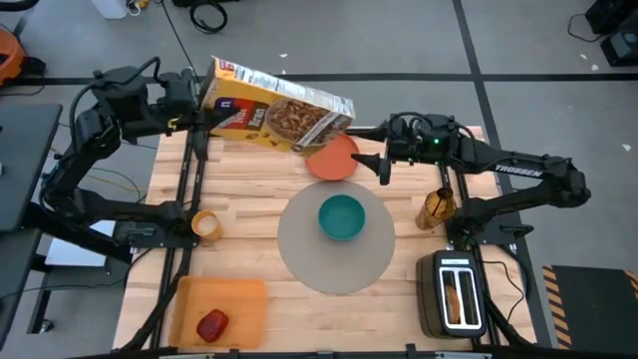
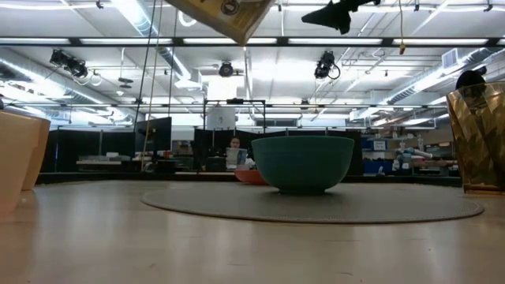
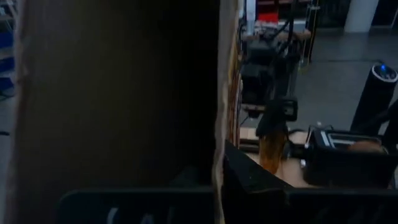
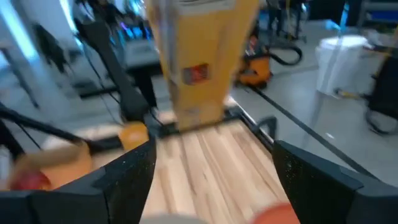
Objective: Arrange a breakfast setting
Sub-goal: Pour the cereal into the green bowl
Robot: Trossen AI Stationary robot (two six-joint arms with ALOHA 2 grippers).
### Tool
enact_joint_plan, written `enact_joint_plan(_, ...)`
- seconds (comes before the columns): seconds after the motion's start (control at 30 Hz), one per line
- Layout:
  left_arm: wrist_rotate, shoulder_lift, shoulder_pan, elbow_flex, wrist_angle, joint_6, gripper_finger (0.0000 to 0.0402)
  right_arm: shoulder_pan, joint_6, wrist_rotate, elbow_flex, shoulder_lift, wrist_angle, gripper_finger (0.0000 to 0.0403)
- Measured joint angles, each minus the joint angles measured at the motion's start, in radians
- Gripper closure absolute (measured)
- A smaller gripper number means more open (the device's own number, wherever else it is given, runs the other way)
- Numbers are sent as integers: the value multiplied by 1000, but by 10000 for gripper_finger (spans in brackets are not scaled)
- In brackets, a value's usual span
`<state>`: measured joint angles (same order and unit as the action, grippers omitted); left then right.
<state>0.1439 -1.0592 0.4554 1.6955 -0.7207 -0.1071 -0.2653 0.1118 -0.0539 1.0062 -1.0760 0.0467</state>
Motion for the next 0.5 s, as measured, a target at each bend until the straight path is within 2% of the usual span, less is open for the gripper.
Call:
enact_joint_plan(0.13,0,0,-14,0,43,19,398,0,17,-52,-3,-31,-122,43)
enact_joint_plan(0.3,15,0,-36,0,90,21,398,-10,-12,-56,6,-53,-267,19)
enact_joint_plan(0.5,19,-1,-64,0,108,21,398,-42,-10,-67,8,-83,-479,15)
